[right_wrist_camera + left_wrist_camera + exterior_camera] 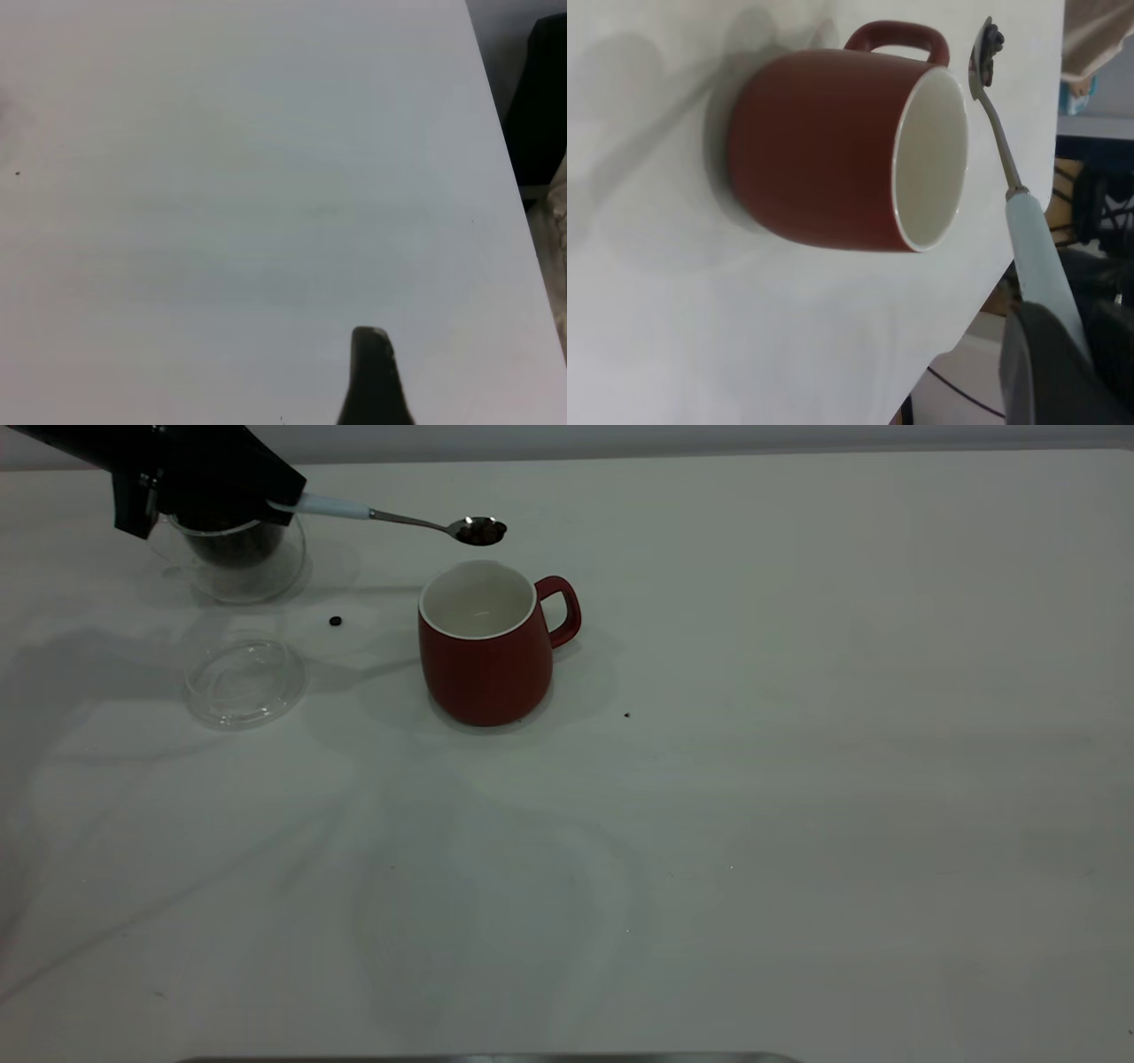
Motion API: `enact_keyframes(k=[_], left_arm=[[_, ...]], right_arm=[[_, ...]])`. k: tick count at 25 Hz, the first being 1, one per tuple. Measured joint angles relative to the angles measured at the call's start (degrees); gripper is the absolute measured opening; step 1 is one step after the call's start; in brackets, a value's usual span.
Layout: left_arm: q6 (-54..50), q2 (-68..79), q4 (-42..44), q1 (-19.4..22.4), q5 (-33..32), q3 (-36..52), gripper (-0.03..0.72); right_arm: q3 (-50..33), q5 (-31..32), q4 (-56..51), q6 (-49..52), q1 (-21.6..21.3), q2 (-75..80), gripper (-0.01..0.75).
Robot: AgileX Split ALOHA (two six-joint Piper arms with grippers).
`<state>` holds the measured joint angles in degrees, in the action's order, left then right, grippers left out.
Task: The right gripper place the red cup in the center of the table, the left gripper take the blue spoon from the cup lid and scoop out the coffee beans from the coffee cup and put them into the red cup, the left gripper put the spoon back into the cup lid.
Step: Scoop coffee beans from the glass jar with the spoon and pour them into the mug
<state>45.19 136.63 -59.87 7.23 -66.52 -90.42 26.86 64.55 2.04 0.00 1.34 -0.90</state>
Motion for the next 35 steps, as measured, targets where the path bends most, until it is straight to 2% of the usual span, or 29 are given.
enact_keyframes(k=[12, 24, 35], left_arm=[[1.16, 0.0, 5.45, -0.46, 0.0, 0.0, 0.123], [20.42, 0.0, 4.63, -1.63, -0.04, 0.0, 0.123], [26.33, 0.0, 5.48, -1.63, 0.07, 0.0, 0.123]], right_arm=[[0.0, 0.0, 0.0, 0.0, 0.0, 0.0, 0.574], [0.0, 0.0, 0.0, 0.0, 0.0, 0.0, 0.574], [0.0, 0.0, 0.0, 0.0, 0.0, 0.0, 0.574]])
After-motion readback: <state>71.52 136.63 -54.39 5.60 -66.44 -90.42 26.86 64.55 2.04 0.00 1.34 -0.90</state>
